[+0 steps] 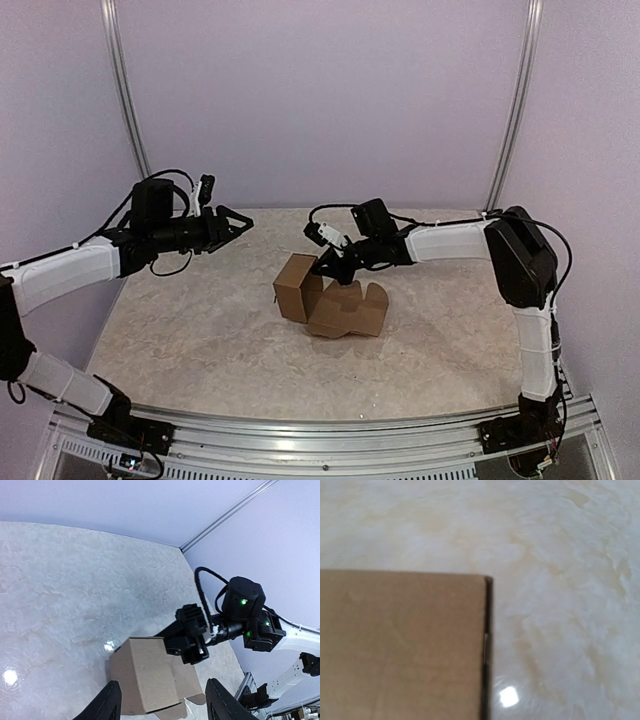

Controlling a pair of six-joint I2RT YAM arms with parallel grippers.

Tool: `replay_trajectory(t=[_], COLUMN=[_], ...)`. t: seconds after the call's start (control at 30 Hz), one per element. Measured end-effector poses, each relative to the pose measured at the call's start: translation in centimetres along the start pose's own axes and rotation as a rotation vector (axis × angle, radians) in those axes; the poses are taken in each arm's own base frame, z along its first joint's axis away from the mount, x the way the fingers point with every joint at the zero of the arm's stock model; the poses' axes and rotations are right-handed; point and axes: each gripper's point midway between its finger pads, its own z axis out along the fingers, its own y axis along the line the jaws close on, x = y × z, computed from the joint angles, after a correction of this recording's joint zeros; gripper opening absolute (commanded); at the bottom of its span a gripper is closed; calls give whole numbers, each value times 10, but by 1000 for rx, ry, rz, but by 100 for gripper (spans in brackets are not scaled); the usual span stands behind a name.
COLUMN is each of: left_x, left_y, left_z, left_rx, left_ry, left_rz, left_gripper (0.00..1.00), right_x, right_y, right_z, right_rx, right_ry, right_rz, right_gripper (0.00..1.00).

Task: Fold the paper box

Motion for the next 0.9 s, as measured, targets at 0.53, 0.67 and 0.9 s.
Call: replay_trajectory(t=[0.53,0.67,0.9], left_x=[139,154,153], left_y=[74,74,73], left_z=[74,83,87], left_rx=[-97,-90,-78], left_ry=[263,289,279], left_rz=[-130,-140,-141], left_gripper=[49,49,49], right_x=[54,63,77], right_y=[70,75,93], right_z=[-61,-78,-98], right_rx=[-22,6,66], right_ry=[506,637,846], right_rz=[-22,-54,-210], right_gripper=[3,4,8])
